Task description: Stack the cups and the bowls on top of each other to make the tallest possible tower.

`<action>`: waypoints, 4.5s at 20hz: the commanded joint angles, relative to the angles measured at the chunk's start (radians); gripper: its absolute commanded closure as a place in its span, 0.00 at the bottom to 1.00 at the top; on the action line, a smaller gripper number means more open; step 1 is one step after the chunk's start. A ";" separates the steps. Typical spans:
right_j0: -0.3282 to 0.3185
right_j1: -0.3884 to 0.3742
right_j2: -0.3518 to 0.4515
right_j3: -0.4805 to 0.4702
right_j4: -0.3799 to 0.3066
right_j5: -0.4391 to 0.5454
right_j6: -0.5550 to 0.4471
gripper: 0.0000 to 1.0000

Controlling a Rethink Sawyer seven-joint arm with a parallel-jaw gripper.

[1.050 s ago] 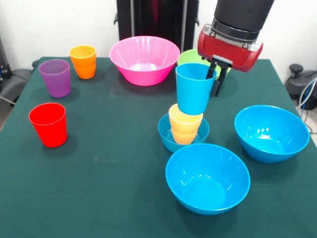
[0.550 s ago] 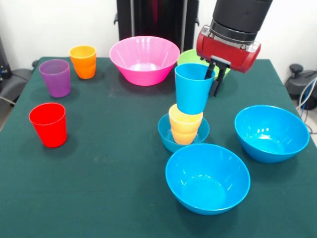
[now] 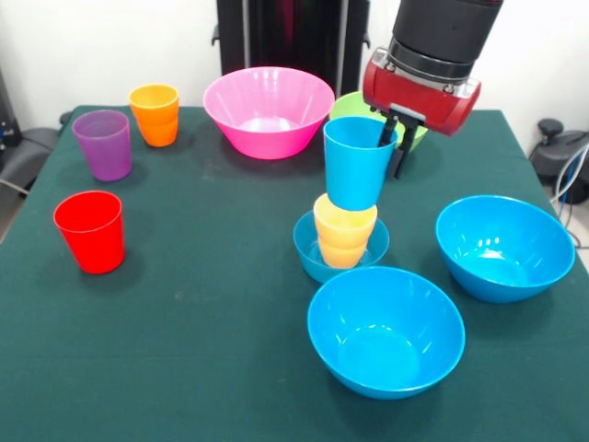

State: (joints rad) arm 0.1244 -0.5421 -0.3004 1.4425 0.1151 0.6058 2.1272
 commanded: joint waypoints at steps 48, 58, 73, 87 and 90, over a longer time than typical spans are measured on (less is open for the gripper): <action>0.008 0.085 0.084 0.135 0.011 -0.085 0.098 1.00; 0.018 0.082 0.101 0.147 0.032 -0.096 0.126 1.00; 0.042 0.086 0.100 0.136 0.037 -0.140 0.134 1.00; 0.025 0.090 0.129 0.131 0.048 -0.163 0.119 1.00; 0.025 0.093 0.129 0.130 0.043 -0.177 0.118 1.00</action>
State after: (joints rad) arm 0.1488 -0.4951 -0.3032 1.5464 0.1436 0.4720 2.1272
